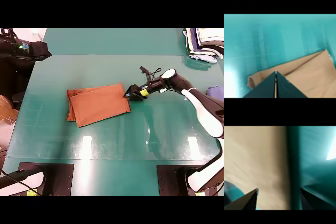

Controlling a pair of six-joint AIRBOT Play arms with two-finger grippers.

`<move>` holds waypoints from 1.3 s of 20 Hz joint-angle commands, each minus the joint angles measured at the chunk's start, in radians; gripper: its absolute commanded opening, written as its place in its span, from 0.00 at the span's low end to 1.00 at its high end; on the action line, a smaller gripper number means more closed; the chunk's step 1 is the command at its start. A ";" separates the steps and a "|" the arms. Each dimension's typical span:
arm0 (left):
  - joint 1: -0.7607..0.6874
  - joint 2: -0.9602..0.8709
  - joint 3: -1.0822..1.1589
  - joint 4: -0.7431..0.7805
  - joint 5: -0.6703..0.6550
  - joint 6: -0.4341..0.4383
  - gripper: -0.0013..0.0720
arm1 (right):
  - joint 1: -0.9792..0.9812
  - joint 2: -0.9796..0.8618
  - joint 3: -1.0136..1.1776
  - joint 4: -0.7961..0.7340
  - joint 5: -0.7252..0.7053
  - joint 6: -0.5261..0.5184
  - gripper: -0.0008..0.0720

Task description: Fold the shirts.

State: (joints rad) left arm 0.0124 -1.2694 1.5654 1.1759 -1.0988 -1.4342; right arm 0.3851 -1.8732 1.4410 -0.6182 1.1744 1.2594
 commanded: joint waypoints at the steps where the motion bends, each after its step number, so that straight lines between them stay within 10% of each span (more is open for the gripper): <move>1: -0.045 0.000 0.000 -0.003 0.009 0.003 0.05 | 0.064 -0.094 0.088 0.044 0.003 0.005 0.79; 6: -0.095 0.000 0.000 -0.005 0.005 0.003 0.05 | 0.158 -0.151 0.251 0.039 0.000 0.001 0.06; 26: -0.224 0.000 0.000 -0.033 0.011 -0.006 0.05 | -0.796 0.339 0.283 -0.310 0.068 0.114 0.04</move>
State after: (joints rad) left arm -0.2100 -1.2694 1.5654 1.1446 -1.0946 -1.4364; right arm -0.2291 -1.5864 1.7237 -0.8967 1.2366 1.3525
